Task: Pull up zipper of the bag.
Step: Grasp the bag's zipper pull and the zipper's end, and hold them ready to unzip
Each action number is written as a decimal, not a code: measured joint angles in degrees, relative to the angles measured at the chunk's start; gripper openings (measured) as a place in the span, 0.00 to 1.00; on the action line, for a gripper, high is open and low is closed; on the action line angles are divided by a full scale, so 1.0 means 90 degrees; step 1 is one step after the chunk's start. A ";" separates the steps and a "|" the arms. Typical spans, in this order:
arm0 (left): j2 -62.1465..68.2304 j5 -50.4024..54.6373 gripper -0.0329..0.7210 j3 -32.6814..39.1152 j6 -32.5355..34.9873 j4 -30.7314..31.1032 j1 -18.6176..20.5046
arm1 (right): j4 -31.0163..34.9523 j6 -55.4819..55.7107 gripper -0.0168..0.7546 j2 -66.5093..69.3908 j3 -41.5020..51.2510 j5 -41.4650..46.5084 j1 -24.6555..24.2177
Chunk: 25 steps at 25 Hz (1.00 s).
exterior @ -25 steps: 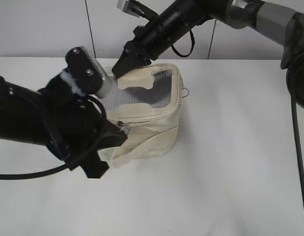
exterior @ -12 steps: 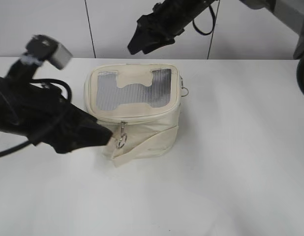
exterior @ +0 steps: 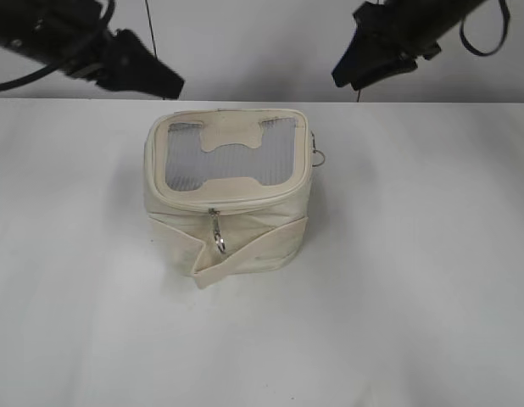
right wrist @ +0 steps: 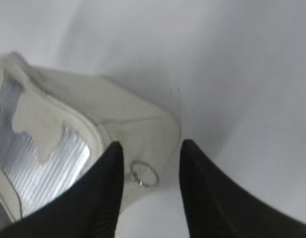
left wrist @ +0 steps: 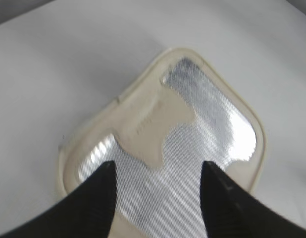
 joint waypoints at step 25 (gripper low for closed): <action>0.3960 0.1882 0.48 -0.4998 -0.0143 0.1198 -0.1000 | 0.7311 -1.0287 0.70 -0.2111 0.7464 -0.3187 -0.0234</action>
